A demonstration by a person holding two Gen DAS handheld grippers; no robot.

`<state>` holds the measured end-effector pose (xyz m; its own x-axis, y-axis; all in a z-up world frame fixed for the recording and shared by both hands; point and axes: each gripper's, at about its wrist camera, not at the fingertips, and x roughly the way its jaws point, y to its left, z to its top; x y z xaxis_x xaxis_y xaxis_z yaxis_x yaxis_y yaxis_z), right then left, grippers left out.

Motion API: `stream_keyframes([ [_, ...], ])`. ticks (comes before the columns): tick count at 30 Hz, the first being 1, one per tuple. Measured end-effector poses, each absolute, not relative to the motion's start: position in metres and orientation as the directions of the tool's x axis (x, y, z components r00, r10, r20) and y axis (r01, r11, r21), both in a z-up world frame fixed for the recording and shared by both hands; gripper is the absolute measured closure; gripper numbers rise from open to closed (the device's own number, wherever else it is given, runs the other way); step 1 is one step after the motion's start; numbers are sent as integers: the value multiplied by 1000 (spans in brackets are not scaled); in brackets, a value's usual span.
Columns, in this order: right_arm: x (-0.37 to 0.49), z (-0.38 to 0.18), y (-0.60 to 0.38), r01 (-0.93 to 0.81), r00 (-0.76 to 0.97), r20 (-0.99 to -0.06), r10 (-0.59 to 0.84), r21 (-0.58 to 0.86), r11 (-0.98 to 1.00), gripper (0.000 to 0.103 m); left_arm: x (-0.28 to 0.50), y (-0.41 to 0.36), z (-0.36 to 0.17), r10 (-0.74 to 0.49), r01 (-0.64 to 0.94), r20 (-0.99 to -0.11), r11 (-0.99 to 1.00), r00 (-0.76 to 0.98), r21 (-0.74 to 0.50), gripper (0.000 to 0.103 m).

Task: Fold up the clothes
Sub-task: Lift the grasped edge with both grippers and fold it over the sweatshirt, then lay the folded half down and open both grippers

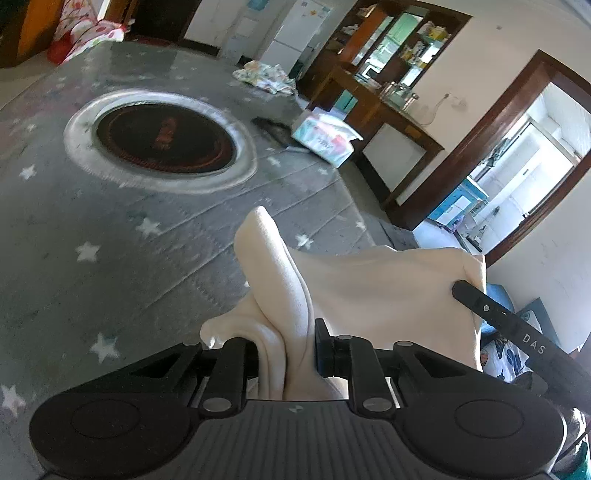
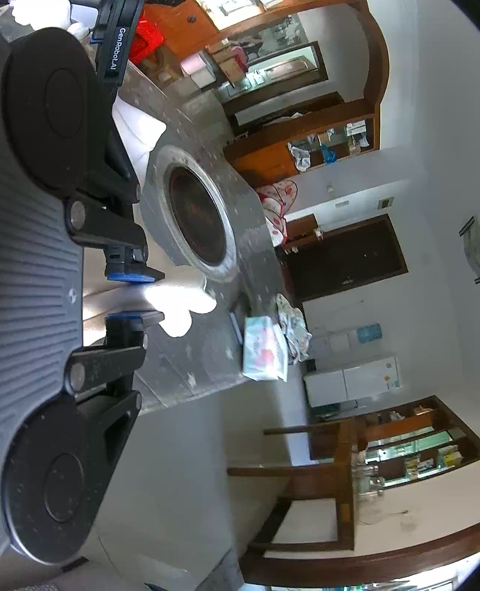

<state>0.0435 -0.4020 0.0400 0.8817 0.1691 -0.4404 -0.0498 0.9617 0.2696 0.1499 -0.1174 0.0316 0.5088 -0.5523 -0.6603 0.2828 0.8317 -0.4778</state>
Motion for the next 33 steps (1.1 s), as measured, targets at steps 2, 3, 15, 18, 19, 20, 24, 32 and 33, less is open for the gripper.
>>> stream_keyframes([
  [2,44,42,-405,-42,885,-439,157,260,965,90,152,-122,34,-554,291,-659,831,510,-474,84],
  [3,45,42,-407,-38,886,-439,151,256,966,90,154,-125,34,-554,292,-659,831,509,-473,85],
  [15,61,20,-418,-2,866,-483,124,245,969,90,165,-138,15,-544,282,-690,839,477,-465,84],
  [18,64,11,-420,8,857,-501,118,241,970,90,166,-139,8,-544,283,-700,839,464,-465,84],
  [19,66,8,-421,11,854,-508,116,241,971,90,166,-140,5,-542,281,-704,840,460,-464,84],
  [20,67,4,-421,14,849,-516,115,240,971,90,167,-140,3,-539,278,-708,842,455,-462,83],
  [24,73,-12,-421,31,826,-556,96,214,976,88,166,-139,-6,-518,272,-727,855,451,-441,78],
  [32,73,-22,-428,76,819,-573,34,167,983,82,165,-128,-10,-419,248,-749,908,514,-338,55],
  [33,72,-21,-428,74,822,-569,30,158,985,81,166,-126,-9,-405,238,-748,914,526,-327,55],
])
